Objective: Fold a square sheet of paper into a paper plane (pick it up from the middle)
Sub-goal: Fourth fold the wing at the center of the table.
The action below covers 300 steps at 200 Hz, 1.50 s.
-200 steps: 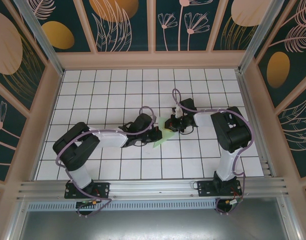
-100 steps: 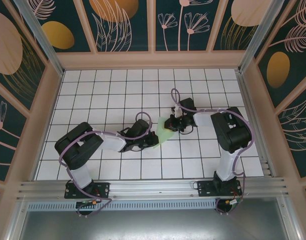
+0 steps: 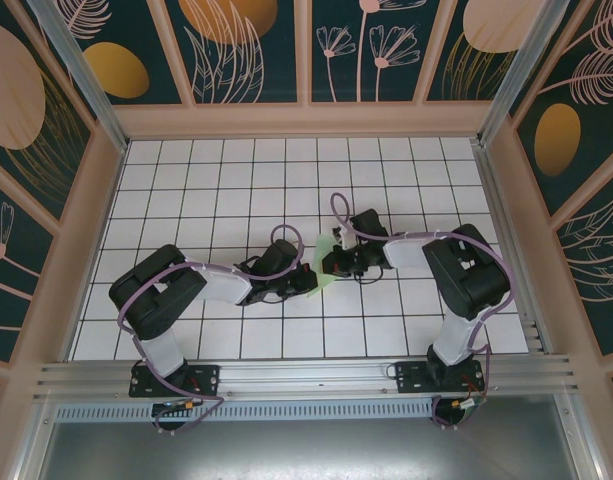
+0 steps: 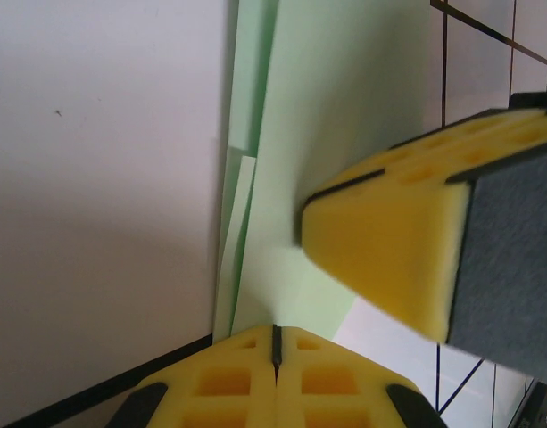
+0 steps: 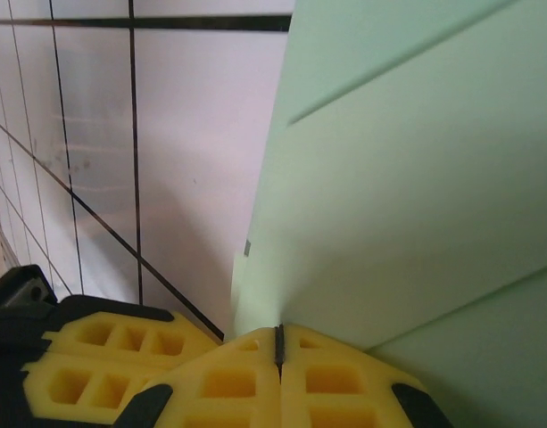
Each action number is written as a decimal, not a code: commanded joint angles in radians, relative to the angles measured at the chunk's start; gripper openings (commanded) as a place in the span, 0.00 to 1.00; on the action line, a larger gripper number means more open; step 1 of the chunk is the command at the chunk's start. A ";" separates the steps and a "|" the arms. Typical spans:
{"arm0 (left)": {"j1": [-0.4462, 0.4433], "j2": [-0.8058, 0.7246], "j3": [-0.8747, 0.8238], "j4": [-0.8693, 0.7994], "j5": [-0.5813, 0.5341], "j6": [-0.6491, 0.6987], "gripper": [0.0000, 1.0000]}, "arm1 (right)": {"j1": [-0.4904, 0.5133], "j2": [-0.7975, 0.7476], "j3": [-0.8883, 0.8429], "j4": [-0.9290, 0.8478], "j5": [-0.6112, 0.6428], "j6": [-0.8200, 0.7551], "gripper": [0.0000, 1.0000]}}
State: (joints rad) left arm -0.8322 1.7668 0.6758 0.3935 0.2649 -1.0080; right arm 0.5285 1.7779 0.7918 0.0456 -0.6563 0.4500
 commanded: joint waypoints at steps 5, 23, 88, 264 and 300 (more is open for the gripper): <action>-0.007 0.034 -0.035 -0.148 0.016 -0.007 0.00 | 0.013 0.025 0.011 -0.015 -0.025 -0.040 0.05; -0.007 0.035 -0.036 -0.156 0.014 -0.007 0.00 | 0.006 0.055 0.035 -0.032 -0.002 -0.045 0.04; -0.006 0.033 -0.073 -0.162 0.025 -0.025 0.00 | -0.198 0.130 0.101 0.017 0.016 -0.010 0.05; -0.007 0.018 -0.012 -0.174 0.020 0.009 0.00 | -0.039 0.060 0.080 0.029 0.006 0.073 0.05; -0.007 0.010 -0.016 -0.183 0.024 0.012 0.00 | -0.035 0.115 0.094 0.008 0.020 0.069 0.05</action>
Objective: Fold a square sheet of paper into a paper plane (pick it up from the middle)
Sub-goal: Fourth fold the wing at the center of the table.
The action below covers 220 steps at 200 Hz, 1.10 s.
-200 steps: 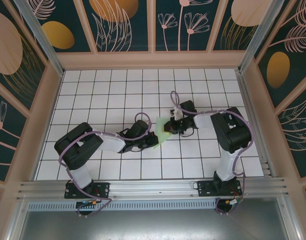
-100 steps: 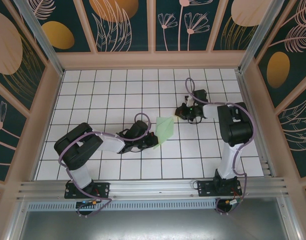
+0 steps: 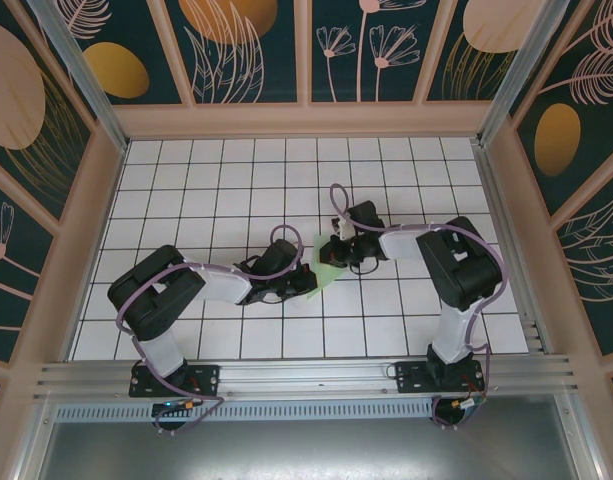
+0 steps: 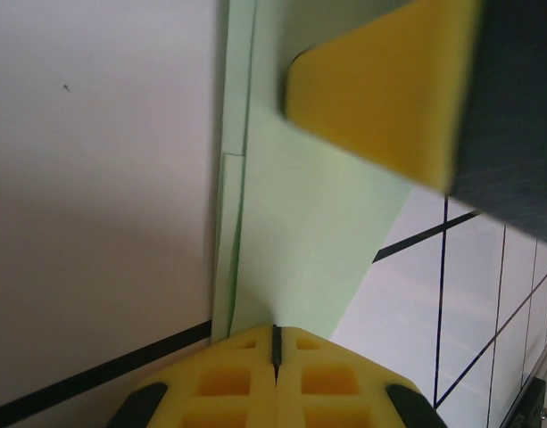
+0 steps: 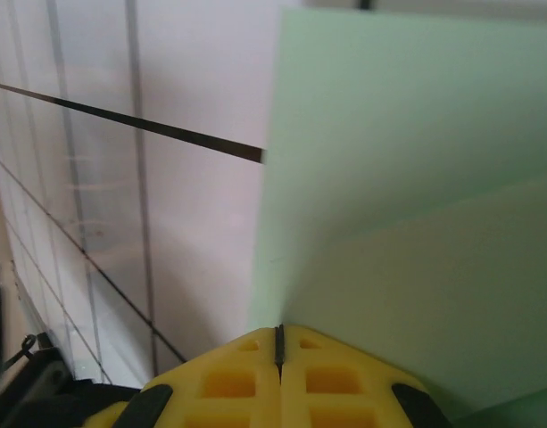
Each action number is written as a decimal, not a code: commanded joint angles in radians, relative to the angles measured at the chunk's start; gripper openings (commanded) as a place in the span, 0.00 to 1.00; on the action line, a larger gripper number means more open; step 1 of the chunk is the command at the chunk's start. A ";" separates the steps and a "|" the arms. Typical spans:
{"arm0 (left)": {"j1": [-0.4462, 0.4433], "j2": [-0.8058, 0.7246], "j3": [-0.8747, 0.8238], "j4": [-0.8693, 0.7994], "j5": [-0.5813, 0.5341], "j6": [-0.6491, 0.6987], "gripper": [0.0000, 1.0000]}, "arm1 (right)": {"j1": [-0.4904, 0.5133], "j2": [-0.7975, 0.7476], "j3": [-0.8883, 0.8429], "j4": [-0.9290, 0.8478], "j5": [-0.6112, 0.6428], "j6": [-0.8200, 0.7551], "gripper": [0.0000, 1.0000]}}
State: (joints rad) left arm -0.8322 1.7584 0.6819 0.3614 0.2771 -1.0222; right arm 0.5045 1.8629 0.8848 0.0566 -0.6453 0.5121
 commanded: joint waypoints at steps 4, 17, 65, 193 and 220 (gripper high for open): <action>-0.006 0.016 -0.024 -0.153 0.014 0.028 0.00 | -0.013 0.034 0.003 -0.012 0.013 0.005 0.05; -0.006 0.005 -0.029 -0.161 0.022 0.035 0.00 | -0.018 0.050 0.013 -0.040 0.031 0.002 0.05; -0.009 -0.106 -0.094 -0.201 0.090 0.082 0.00 | -0.041 0.087 0.023 -0.067 0.061 0.009 0.05; 0.030 -0.262 0.087 -0.316 -0.215 0.164 0.39 | -0.075 -0.205 0.009 -0.080 0.141 0.145 0.39; 0.065 -0.269 0.102 -0.326 -0.265 0.168 0.58 | -0.102 -0.253 -0.069 -0.055 0.214 0.229 0.47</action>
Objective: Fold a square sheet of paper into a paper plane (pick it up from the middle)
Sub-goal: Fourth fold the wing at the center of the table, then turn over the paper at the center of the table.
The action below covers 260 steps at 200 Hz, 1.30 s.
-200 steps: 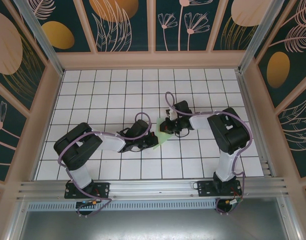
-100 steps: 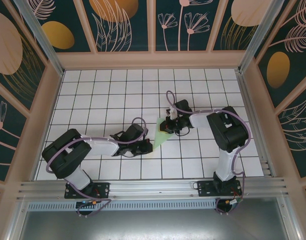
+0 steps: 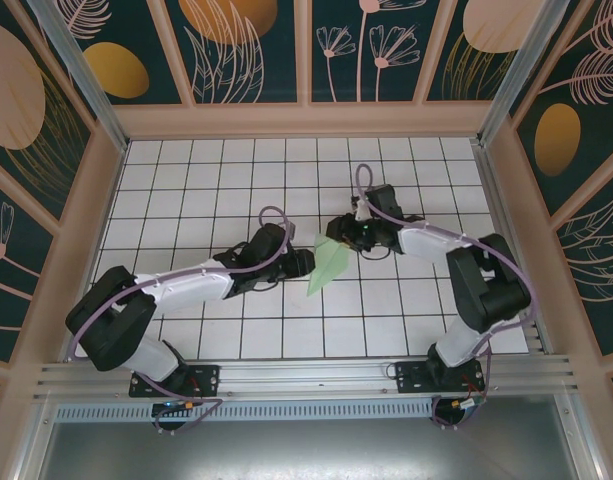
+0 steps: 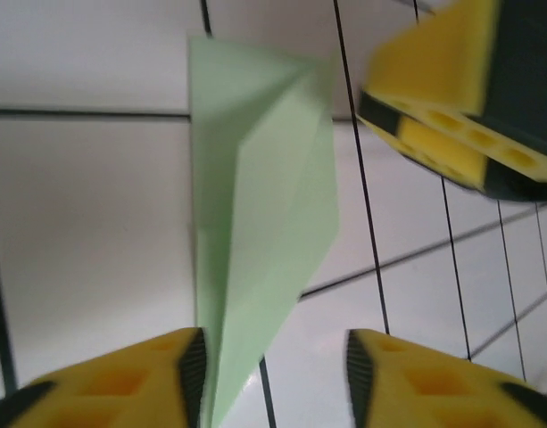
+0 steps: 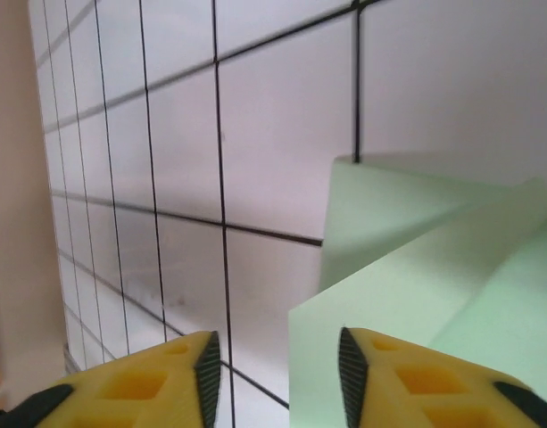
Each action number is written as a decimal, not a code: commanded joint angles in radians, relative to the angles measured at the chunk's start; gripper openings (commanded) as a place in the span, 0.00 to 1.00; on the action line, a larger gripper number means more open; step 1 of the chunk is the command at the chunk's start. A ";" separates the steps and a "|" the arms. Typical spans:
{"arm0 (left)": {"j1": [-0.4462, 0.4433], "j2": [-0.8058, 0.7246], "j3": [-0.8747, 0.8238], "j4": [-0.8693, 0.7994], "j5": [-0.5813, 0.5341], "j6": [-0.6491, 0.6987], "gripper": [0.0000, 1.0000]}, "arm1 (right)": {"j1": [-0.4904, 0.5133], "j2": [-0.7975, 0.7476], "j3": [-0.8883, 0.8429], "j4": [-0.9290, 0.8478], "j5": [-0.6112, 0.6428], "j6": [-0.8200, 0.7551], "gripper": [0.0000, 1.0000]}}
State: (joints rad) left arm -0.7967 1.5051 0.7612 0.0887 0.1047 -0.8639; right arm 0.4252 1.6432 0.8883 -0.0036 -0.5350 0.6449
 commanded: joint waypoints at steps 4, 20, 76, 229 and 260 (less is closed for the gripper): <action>0.033 -0.015 0.025 -0.053 -0.098 0.011 0.62 | -0.024 -0.035 -0.080 0.009 0.109 0.105 0.48; 0.046 -0.013 0.041 -0.062 -0.124 0.022 0.72 | -0.024 -0.019 -0.088 0.019 0.113 0.121 0.51; 0.069 0.002 0.066 -0.066 -0.179 0.056 0.97 | 0.015 0.086 -0.041 0.061 0.027 0.102 0.51; 0.150 -0.010 -0.010 -0.010 0.076 0.023 0.99 | 0.071 0.152 -0.156 0.420 -0.114 0.209 0.25; 0.172 -0.047 -0.054 0.041 0.140 -0.022 0.98 | 0.059 0.109 -0.176 0.495 -0.117 0.206 0.08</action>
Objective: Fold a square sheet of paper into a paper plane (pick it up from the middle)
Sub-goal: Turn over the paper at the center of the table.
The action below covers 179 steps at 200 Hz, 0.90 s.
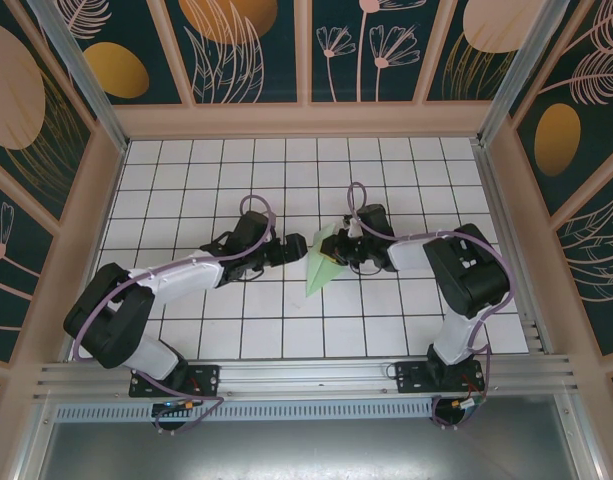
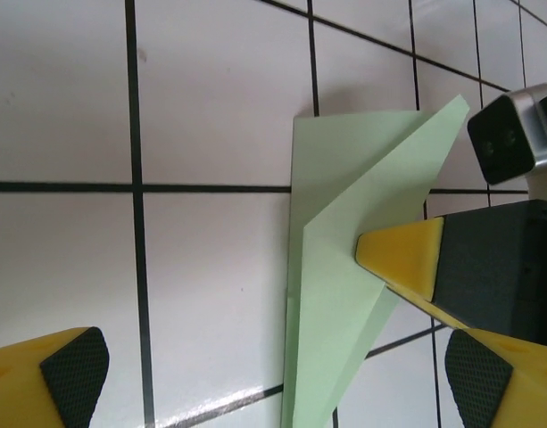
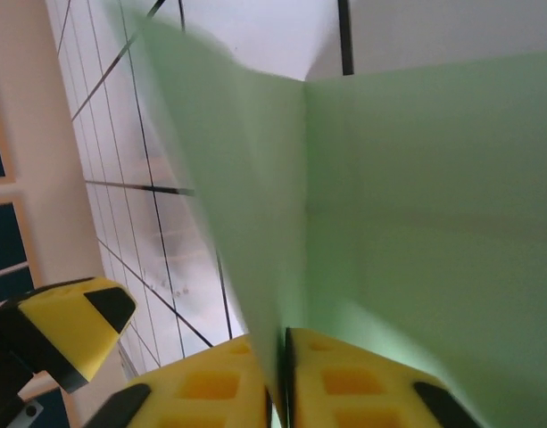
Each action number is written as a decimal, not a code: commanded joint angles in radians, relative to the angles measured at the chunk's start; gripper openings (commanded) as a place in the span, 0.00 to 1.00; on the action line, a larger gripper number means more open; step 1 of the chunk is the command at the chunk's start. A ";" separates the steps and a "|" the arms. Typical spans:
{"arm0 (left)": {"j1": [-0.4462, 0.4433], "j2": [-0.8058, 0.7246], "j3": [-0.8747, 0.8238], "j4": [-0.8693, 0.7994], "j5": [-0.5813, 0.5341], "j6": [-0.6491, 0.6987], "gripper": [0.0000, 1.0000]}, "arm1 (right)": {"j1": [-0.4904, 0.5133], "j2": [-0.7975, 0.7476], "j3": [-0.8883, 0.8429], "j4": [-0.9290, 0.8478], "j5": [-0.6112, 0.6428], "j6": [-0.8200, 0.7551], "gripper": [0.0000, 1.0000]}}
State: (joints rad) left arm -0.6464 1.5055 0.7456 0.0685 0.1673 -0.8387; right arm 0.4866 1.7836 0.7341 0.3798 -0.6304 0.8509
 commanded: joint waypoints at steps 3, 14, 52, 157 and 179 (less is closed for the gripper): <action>0.025 -0.053 -0.045 0.072 0.087 -0.052 0.98 | -0.006 -0.039 -0.024 0.124 -0.026 -0.001 0.07; 0.038 -0.076 -0.070 0.116 0.129 -0.078 0.99 | -0.026 -0.066 -0.032 0.183 -0.059 0.005 0.05; 0.068 -0.135 -0.130 0.300 0.306 -0.165 0.98 | -0.092 -0.122 0.017 0.328 -0.254 0.052 0.04; 0.069 -0.103 -0.096 0.602 0.465 -0.317 0.97 | -0.090 -0.098 0.142 0.508 -0.478 0.269 0.06; 0.068 -0.077 -0.079 0.618 0.470 -0.324 0.81 | -0.084 -0.096 0.146 0.493 -0.487 0.265 0.06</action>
State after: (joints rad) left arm -0.5808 1.3998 0.6277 0.6102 0.6075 -1.1389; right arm 0.3908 1.6840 0.8490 0.8135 -1.0626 1.0908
